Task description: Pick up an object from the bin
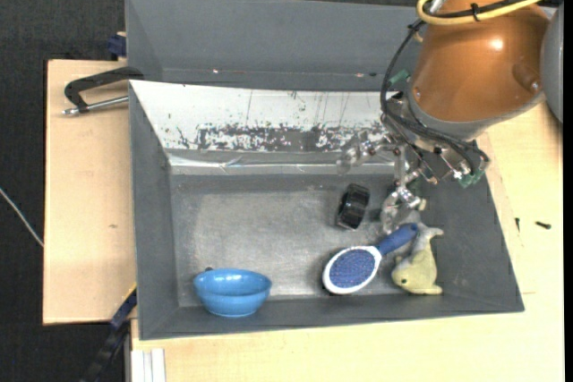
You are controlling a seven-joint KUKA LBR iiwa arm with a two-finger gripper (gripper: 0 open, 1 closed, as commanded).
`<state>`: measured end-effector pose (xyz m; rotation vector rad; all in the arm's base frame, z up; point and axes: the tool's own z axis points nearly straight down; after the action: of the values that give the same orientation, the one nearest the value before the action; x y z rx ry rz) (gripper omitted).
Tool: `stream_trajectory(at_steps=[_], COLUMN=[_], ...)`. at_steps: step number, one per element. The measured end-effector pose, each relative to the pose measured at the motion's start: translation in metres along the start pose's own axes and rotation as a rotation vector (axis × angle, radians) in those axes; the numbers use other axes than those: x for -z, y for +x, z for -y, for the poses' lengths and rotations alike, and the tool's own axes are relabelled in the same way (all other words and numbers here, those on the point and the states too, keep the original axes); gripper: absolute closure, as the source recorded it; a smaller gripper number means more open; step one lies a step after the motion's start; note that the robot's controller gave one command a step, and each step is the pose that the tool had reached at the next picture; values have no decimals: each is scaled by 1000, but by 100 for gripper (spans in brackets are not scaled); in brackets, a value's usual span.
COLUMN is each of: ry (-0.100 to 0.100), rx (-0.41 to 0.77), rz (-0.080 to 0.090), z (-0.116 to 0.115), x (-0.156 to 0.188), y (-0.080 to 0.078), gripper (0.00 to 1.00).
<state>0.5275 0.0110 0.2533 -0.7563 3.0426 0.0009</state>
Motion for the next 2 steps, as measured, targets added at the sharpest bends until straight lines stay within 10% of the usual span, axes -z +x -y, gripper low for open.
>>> stream_trajectory(at_steps=[1,2], ry=[-1,-2], rx=[439,438], rz=[-2,-3], z=[46,46], x=[-175,-174], y=[-18,-17], gripper=[0,100])
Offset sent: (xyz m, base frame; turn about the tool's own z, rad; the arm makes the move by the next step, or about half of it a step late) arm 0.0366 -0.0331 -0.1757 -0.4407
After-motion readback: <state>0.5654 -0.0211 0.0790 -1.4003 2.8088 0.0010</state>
